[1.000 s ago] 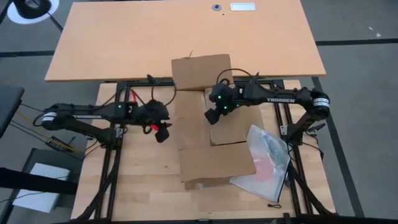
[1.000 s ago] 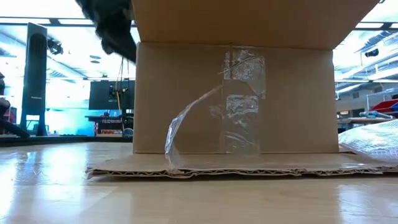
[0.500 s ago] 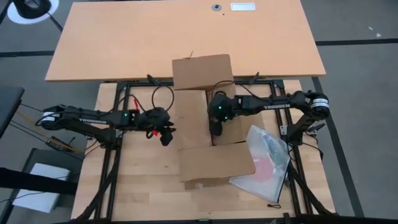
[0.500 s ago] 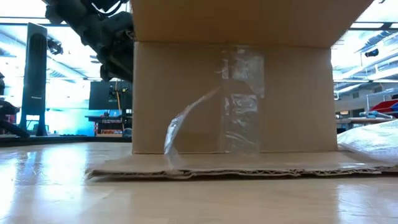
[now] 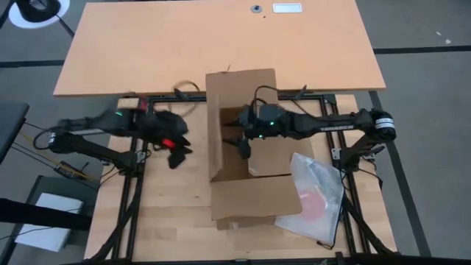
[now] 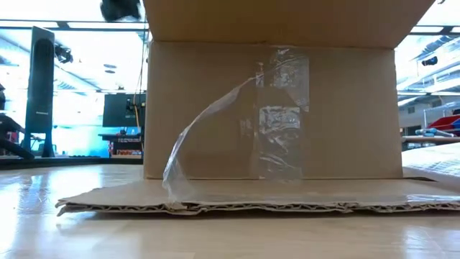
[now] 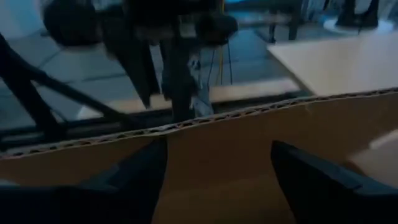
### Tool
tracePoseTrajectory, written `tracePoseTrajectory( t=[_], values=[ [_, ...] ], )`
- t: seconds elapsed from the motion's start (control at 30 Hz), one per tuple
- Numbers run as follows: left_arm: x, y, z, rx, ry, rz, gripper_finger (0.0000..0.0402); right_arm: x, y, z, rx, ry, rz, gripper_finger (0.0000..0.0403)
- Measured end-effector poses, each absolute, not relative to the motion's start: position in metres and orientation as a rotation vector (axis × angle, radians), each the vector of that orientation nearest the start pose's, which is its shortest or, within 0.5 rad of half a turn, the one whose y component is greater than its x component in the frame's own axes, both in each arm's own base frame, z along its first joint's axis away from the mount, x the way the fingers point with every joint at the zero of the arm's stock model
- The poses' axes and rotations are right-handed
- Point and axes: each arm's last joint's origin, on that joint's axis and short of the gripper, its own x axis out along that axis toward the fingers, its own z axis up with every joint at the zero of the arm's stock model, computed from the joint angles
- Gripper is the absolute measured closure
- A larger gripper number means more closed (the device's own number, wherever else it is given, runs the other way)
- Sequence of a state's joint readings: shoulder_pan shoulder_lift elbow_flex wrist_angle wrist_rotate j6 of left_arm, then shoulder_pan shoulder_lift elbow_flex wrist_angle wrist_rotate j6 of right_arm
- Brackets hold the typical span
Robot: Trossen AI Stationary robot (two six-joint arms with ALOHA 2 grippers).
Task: Unpack boxes
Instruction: Break down cardboard box until it is fully flat
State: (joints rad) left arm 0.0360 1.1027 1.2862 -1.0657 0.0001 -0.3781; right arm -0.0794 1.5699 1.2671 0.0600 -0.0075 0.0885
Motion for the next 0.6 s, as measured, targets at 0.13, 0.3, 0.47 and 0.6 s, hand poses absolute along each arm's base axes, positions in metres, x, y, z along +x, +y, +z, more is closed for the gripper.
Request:
tracePoseTrajectory(
  t=[0.13,0.3,0.47,0.6],
  values=[
    [0.167,0.006,0.433,-0.343,0.735,0.181,0.0245,0.387,-0.028,0.303,0.114,0.226,-0.083,0.0111],
    [0.141,0.008,0.490,-0.322,0.476,0.234,0.0245,0.423,-0.029,0.298,0.131,0.122,-0.073,0.0110],
    [0.133,0.011,0.508,-0.307,0.359,0.322,0.0245,0.471,-0.031,0.291,0.118,0.161,-0.057,0.0110],
    [0.140,0.012,0.494,-0.309,0.425,0.355,0.0245,0.499,-0.037,0.261,0.133,0.384,-0.041,0.0111]
  ],
)
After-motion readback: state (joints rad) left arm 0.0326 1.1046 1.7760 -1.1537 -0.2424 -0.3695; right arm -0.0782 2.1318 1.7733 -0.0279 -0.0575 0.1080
